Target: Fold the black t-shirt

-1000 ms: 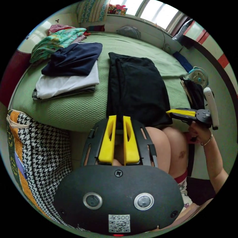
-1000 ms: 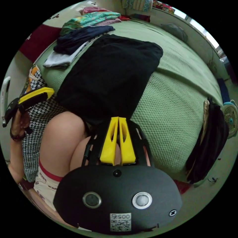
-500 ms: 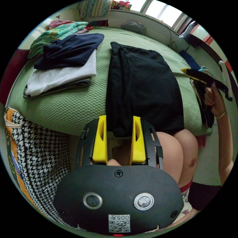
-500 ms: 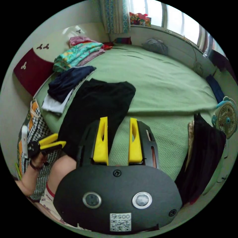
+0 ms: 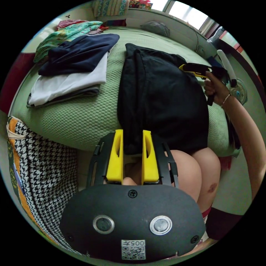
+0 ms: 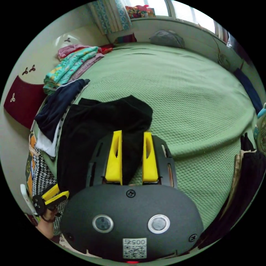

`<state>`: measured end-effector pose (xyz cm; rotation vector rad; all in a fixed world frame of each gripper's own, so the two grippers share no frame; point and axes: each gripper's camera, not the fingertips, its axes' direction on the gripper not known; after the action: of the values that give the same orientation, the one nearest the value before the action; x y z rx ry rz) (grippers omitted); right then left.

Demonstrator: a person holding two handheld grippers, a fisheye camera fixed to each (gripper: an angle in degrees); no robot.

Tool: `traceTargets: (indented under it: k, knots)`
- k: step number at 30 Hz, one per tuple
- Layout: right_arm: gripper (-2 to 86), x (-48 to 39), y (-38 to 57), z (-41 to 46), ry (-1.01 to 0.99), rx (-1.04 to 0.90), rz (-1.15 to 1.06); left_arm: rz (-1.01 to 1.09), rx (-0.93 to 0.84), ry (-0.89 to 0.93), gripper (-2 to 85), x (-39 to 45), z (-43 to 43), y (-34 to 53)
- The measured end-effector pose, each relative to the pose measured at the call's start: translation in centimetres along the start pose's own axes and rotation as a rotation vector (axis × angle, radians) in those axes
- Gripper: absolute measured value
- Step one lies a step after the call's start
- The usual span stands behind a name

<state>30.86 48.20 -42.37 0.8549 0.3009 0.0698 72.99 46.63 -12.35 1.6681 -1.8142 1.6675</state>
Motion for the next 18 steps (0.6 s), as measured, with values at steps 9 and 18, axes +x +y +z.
traceTargets:
  k: [9, 18]
  knots:
    - [-0.9, -1.3, 1.6, -8.4, 0.048, 0.127, -0.092, 0.049, 0.025, 0.033, 5.1, 5.3, -2.0, 1.0]
    - [-0.9, 1.1, 4.0, -19.7, 0.184, 0.247, -0.095, 0.206, 0.168, 0.071, 5.1, 15.4, -7.9, 3.2]
